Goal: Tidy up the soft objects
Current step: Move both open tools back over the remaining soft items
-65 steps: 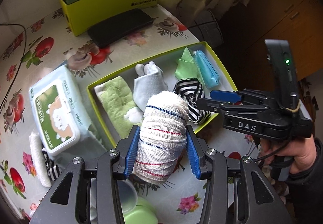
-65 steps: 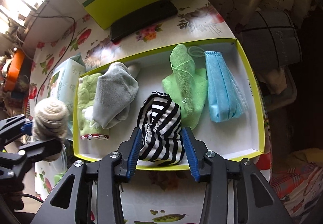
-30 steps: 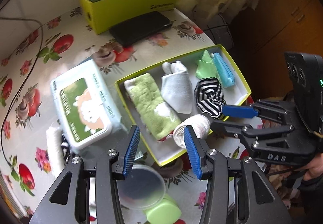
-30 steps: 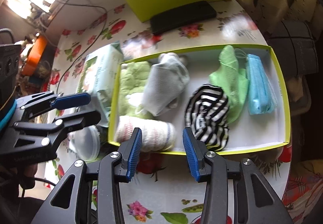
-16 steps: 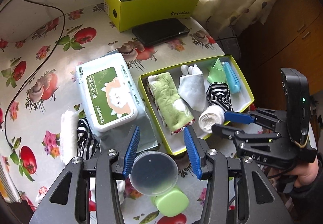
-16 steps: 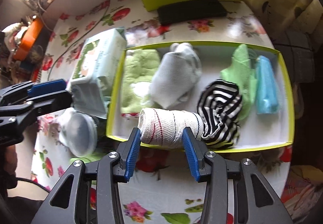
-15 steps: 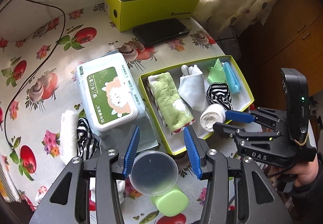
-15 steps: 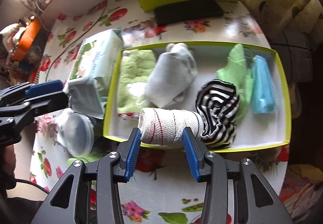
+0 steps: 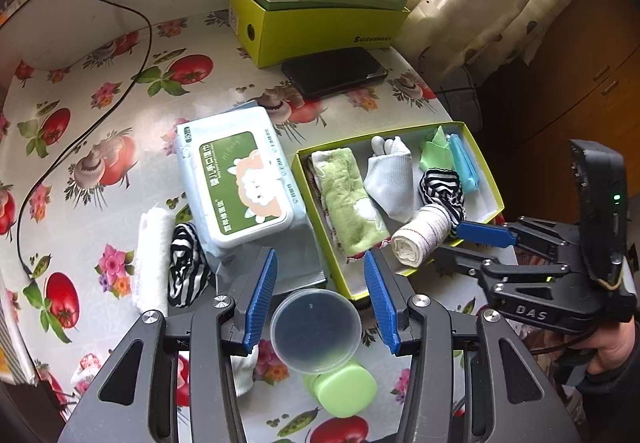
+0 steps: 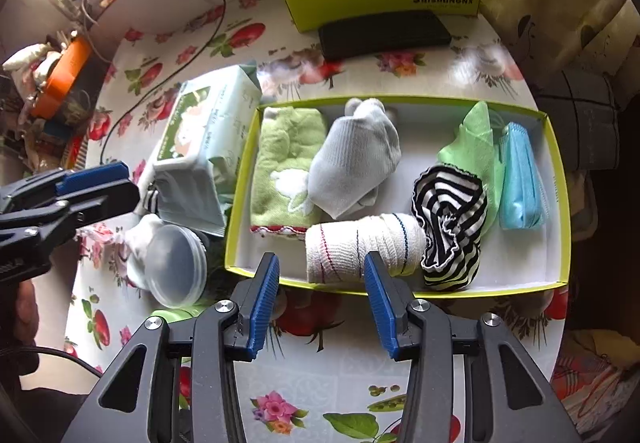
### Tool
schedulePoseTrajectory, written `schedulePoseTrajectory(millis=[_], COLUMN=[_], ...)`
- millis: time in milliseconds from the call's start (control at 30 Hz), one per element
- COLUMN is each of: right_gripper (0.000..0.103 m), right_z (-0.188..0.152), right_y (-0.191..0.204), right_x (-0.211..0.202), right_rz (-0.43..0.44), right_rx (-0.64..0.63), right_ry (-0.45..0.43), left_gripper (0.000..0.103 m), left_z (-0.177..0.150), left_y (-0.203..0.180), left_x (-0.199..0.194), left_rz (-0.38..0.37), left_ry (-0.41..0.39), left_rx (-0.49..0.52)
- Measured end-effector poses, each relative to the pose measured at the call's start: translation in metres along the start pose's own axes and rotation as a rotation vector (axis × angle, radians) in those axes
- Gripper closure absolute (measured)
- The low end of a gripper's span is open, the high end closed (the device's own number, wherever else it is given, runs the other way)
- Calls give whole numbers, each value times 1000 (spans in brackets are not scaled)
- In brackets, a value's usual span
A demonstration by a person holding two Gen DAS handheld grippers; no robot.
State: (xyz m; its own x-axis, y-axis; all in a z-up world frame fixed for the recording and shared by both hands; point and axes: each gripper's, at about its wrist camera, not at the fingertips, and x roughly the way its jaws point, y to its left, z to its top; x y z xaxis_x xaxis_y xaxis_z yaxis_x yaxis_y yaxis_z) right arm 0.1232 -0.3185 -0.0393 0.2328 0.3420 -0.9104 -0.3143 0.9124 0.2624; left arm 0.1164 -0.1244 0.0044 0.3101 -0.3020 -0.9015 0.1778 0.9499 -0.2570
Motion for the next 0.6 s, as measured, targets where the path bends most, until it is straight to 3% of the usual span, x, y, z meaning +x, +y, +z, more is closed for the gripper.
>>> schedulePoseTrajectory(millis=[600], right_gripper=[59], right_z=[-3], right_y=[62], right_x=[-26], right_rz=[16], right_rx=[-117], right_ry=[-30], left_gripper=[56], left_z=[-31], left_y=[28], left_x=[-24], left_rz=[21], left_ry=[-13], left_rx=[-85])
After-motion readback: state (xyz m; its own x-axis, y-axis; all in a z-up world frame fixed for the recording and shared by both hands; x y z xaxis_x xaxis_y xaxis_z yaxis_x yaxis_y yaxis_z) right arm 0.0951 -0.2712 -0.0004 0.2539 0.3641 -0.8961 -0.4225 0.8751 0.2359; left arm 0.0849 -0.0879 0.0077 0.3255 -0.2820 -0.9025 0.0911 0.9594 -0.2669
